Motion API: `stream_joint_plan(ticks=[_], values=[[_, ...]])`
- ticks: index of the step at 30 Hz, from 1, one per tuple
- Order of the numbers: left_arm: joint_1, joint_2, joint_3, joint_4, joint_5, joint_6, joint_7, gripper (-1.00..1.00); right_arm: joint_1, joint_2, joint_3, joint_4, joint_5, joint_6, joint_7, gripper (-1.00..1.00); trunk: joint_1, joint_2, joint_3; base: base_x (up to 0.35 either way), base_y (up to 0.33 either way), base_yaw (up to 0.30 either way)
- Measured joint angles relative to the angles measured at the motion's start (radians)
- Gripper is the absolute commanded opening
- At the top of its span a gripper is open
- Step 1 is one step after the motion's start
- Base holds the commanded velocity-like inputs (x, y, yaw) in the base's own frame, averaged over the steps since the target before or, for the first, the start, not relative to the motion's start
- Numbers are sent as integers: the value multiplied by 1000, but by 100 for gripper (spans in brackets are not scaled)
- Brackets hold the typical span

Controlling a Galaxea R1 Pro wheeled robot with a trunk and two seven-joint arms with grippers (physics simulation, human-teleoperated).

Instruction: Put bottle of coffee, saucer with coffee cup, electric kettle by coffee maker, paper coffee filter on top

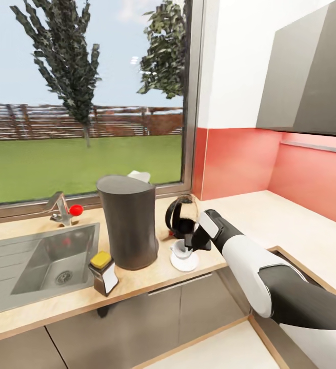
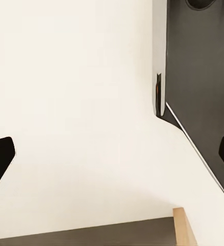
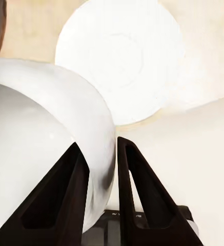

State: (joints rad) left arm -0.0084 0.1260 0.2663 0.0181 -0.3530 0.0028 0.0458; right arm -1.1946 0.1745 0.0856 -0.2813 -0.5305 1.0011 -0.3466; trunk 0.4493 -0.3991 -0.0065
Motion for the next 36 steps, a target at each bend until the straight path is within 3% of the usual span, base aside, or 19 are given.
stream_joint_plan(ticks=[8,36], values=[[0,1,0,0,0,0,0,100,0,0,-1,66,0,-2,1,-100,0,0,0,25,19,0],[7,-1,2,3,0,0,0,100,20,-8,0,73,11,-5,-3,-100,0,0,0,93,0,0]])
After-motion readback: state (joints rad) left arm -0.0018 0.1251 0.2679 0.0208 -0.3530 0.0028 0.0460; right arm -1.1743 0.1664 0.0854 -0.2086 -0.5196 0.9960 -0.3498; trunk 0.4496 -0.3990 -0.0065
